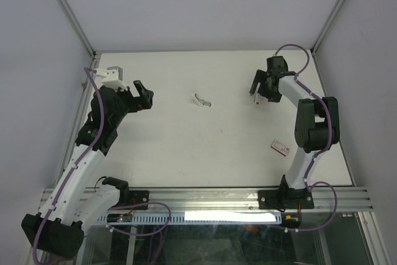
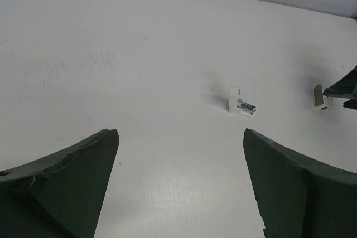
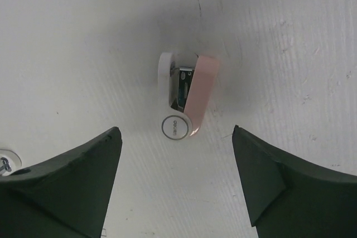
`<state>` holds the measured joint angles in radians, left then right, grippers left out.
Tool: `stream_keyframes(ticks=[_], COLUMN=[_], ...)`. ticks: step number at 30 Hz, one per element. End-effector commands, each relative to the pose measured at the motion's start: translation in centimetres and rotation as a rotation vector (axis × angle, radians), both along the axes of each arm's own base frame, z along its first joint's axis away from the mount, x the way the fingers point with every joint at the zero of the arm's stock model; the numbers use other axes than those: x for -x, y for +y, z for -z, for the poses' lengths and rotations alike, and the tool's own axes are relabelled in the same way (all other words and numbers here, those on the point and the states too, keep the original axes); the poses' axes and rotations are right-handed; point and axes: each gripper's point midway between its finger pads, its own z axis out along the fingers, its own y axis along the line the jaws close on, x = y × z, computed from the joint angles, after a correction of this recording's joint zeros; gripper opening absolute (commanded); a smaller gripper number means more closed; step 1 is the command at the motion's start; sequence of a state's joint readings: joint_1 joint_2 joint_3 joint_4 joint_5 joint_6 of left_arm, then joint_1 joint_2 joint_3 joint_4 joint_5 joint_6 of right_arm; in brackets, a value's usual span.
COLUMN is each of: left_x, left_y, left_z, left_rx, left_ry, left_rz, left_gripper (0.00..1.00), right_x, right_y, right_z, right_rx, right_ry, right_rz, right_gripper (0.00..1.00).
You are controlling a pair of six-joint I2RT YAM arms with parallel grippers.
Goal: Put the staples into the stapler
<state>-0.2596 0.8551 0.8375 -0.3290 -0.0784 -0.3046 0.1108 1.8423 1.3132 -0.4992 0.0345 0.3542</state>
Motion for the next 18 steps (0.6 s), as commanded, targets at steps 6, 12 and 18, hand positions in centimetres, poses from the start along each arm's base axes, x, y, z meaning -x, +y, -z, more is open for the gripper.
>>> stream_keyframes(ticks=[6,12,18], left_x=[-0.3,-0.3,-0.4], left_y=[0.3,0.3,0.3], left_z=[-0.6,-0.5,-0.4], left_rx=[0.005,0.006,0.007], left_ry=[-0.022,-0.02,-0.017], left_rz=[-0.01,-0.007,-0.007], left_gripper=[0.99,0.99,0.99], right_x=[-3.6,-4.1,-4.2], right_y=[-0.2,-0.6,-0.4], right_z=[-0.7,0.5,1.5], right_rx=[0.097,0.146,0.142], right_ry=[-0.07,-0.043,-0.029], right_rz=[-0.013,0.0,-0.006], right_gripper=[0.73,0.67,0.5])
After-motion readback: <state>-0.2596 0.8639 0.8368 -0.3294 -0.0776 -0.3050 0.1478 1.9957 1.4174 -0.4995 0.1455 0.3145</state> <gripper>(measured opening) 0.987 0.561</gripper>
